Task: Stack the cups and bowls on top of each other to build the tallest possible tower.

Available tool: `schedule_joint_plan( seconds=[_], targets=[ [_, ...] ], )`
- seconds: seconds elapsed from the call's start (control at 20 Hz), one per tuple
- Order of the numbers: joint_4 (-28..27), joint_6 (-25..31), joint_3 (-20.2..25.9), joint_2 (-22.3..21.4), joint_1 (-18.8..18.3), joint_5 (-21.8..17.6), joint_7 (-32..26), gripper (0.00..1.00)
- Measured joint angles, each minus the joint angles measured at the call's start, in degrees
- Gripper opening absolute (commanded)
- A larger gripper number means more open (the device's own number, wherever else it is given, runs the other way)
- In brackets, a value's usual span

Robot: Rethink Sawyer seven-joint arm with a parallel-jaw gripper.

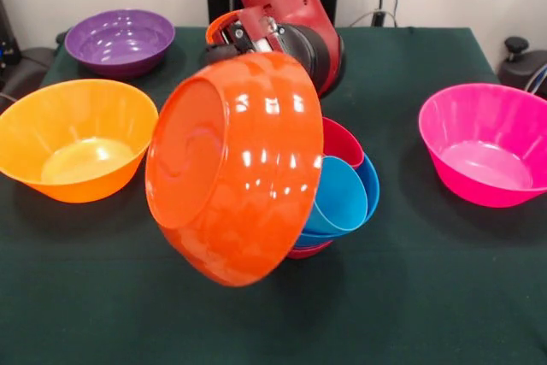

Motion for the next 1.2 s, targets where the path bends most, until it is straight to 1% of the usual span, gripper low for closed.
schedule_joint_plan(
  seconds=[0.15,0.3,0.65,1.2],
  targets=[
    [0.0,1.4,0.0,0.0,0.1,-1.1,0.0,0.0],
    [0.0,1.9,0.2,0.0,0.1,-1.1,0.0,0.0],
    [0.1,1.9,0.6,0.0,0.2,-1.1,0.0,0.0],
    [2.1,1.9,0.6,0.0,0.7,-1.1,0.0,0.0]
  ],
)
